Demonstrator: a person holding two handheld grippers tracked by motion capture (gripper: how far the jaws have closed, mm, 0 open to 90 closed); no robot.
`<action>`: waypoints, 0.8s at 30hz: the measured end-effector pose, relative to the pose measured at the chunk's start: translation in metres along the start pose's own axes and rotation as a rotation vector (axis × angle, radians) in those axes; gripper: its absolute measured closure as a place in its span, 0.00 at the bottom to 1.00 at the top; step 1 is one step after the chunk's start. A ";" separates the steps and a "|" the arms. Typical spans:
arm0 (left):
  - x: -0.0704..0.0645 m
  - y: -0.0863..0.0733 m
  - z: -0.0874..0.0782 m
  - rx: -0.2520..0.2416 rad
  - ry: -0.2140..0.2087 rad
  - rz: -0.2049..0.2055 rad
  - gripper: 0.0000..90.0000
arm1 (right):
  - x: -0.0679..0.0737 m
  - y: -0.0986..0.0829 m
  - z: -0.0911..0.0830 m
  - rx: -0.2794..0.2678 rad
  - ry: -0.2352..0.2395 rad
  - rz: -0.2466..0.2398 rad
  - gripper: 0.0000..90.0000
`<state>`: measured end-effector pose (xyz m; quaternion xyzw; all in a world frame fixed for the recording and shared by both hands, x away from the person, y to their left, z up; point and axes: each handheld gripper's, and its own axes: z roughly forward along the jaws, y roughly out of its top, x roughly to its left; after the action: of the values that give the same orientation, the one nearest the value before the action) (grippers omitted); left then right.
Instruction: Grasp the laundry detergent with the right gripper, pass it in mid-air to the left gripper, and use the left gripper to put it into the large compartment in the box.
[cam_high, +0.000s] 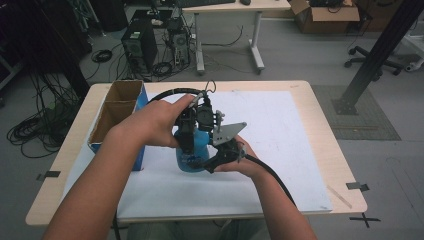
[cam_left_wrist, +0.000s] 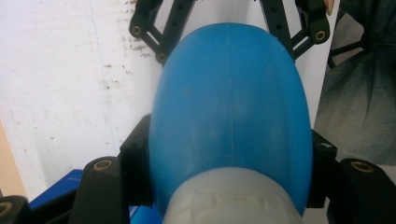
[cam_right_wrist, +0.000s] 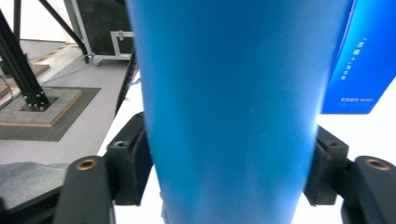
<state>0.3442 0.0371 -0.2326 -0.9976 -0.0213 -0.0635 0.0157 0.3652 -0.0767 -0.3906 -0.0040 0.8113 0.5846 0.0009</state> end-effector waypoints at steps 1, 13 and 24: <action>0.000 0.000 0.000 -0.001 0.000 -0.001 0.43 | 0.000 0.000 0.000 0.000 -0.004 0.003 0.31; 0.001 0.000 -0.006 0.009 -0.001 -0.015 0.43 | 0.003 0.001 -0.006 0.008 -0.022 0.024 0.14; 0.004 0.000 -0.011 0.018 -0.013 -0.045 0.42 | 0.005 0.004 -0.020 0.041 -0.009 0.033 0.04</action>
<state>0.3464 0.0372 -0.2210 -0.9971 -0.0443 -0.0570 0.0229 0.3602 -0.0942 -0.3807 0.0117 0.8231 0.5677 -0.0050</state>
